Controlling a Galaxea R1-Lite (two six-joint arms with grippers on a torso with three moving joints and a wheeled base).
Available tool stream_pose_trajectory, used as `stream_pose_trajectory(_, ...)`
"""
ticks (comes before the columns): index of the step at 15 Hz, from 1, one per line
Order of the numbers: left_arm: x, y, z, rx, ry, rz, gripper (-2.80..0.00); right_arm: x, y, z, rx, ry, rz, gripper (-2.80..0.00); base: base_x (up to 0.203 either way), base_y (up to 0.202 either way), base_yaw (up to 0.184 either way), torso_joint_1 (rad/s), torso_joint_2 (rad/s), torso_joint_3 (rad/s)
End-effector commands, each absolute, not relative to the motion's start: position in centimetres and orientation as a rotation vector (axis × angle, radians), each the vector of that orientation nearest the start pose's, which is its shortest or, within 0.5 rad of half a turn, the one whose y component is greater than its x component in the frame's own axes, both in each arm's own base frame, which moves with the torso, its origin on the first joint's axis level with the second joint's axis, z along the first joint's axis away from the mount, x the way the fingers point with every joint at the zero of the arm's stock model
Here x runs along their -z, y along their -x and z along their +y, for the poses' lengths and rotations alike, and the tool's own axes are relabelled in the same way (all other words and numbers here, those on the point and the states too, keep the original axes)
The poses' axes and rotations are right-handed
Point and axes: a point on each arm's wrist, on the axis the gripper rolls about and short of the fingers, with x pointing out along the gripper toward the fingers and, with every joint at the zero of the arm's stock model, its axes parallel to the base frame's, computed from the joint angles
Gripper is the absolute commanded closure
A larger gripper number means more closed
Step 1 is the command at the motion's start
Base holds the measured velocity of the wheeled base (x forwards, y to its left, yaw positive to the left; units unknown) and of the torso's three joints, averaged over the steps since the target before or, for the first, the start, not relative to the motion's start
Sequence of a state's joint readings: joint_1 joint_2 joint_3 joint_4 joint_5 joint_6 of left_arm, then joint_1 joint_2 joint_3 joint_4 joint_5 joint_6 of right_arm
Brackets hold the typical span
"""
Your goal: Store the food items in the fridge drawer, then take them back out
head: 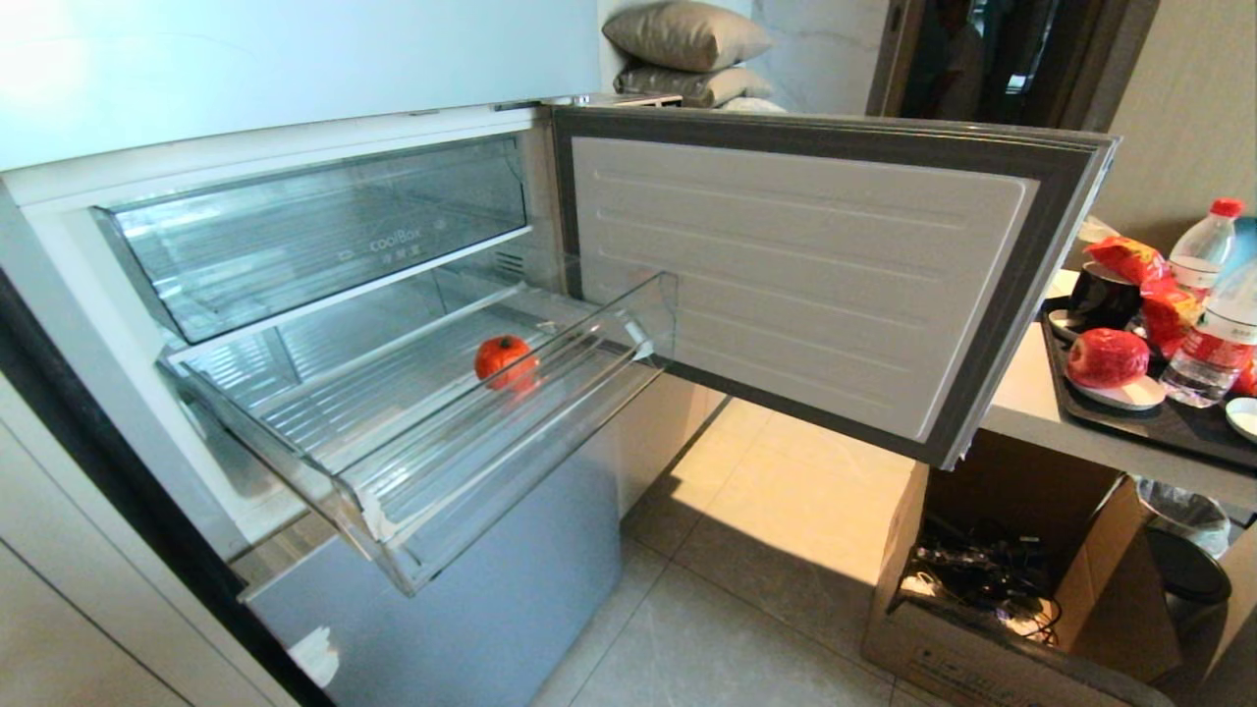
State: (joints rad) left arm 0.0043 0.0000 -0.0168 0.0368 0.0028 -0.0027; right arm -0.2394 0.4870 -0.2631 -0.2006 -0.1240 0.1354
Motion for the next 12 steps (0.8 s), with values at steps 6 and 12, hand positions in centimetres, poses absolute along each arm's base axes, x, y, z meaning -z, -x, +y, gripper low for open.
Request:
stream_pose_trajectory(6, -7.6, 2.4, 0.0, -0.008, 0.003, 0.02, 0.0, -17.7, -5.0, -1.5, 0.372, -0.148, 0.109, 0.0, 0.0, 0.0, 0.0, 0.0, 0.0, 0.0)
stream_pose_trajectory(12, -7.6, 2.4, 0.0, -0.008, 0.003, 0.02, 0.0, -18.2, -8.2, -2.5, 0.398, -0.191, 0.111, -2.8, 0.0, 0.0, 0.0, 0.0, 0.0, 0.0)
